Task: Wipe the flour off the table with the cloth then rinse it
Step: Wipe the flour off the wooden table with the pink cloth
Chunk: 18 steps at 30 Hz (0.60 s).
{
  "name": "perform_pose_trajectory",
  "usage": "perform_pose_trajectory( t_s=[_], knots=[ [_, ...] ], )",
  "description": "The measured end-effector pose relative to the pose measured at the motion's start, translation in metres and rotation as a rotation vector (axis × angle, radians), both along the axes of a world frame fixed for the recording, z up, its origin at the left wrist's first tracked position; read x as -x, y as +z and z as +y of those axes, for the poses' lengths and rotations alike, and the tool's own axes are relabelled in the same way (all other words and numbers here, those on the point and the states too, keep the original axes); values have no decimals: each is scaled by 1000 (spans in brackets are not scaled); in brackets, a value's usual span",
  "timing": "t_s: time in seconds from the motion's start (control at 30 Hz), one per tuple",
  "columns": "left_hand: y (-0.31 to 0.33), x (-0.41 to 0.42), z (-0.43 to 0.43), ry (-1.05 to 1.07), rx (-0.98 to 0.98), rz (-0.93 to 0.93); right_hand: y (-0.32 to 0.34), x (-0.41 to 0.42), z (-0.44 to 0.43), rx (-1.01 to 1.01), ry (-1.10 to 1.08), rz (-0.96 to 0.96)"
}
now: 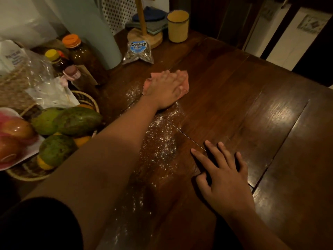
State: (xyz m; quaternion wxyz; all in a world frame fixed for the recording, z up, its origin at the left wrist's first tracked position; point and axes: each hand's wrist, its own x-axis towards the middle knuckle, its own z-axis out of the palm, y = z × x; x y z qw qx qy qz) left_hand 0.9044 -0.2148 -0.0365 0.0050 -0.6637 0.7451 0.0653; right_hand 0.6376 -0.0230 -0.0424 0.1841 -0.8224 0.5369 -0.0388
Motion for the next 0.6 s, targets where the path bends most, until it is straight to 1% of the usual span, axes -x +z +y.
perform_pose_trajectory(
  t_s=[0.07, 0.13, 0.2, 0.3, 0.37, 0.43, 0.53, 0.6],
  knots=[
    [1, -4, 11, -80, -5, 15, 1, -1, 1, 6, -3, -4],
    [3, -17, 14, -77, -23, 45, 1, -2, 1, 8, -2, -7],
    [6, -38, 10, 30, -22, 35, 1, -2, 0, 8, 0, -15],
    [7, -80, 7, 257, 51, -14, 2, -2, 0, 11, 2, -20],
    [2, -108, 9, 456, 23, -3, 2, -1, 0, 13, 4, -22],
    [0, -117, 13, 628, -11, 18, 2, -1, 0, 13, 5, -15],
    [0, -95, 27, 719, 7, -4, 1, 0, 1, 17, -2, -14],
    [-1, -74, 40, 692, 60, -6, 1, 0, 1, 19, -6, -20]
  ],
)
